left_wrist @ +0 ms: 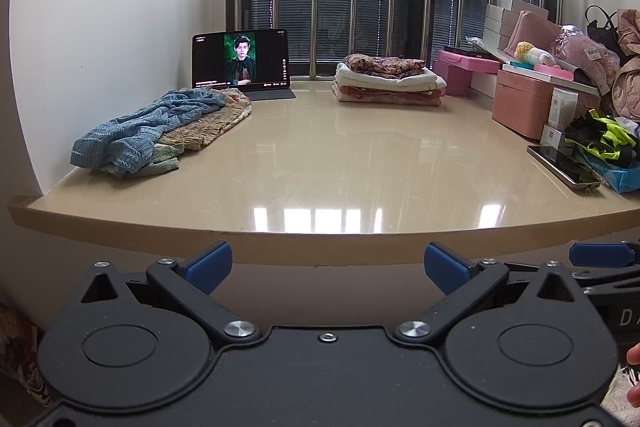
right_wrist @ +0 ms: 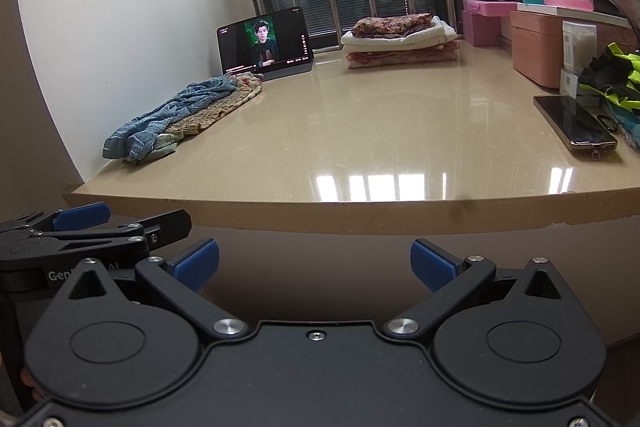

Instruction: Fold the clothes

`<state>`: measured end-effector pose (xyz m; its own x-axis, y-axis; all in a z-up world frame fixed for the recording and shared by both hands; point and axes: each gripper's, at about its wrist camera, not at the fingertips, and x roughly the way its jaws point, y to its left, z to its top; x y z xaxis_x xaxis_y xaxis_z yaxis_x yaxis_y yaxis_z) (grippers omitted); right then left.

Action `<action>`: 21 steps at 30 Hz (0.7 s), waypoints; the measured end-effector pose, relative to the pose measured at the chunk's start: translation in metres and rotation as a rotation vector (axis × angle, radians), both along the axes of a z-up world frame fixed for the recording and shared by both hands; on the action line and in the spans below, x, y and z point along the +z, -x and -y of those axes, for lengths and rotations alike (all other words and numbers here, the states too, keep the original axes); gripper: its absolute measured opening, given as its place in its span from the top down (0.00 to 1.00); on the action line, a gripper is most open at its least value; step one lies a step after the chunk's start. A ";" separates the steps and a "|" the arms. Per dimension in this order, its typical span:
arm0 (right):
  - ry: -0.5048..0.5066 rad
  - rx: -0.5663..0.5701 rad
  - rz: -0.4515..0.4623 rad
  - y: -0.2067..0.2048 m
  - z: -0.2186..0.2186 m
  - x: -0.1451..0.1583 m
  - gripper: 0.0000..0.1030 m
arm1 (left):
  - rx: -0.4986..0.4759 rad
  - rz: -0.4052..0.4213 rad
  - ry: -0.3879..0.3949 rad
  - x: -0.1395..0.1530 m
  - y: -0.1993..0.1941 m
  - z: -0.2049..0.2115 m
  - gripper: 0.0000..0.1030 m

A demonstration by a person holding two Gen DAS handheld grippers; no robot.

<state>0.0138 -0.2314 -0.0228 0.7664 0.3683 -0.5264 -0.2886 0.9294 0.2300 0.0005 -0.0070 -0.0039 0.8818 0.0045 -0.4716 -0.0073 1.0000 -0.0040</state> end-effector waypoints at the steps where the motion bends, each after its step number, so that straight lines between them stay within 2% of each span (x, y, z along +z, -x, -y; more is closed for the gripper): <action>1: 0.000 0.000 0.000 0.000 0.000 0.000 0.00 | 0.000 0.000 0.000 0.000 0.000 0.000 0.00; 21: -0.001 -0.001 -0.007 0.004 -0.003 -0.001 0.00 | 0.004 -0.008 -0.001 -0.002 0.002 0.000 0.00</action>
<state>0.0098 -0.2283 -0.0242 0.7630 0.3680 -0.5314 -0.2857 0.9295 0.2334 -0.0019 -0.0073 -0.0056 0.8779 0.0083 -0.4787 -0.0109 0.9999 -0.0025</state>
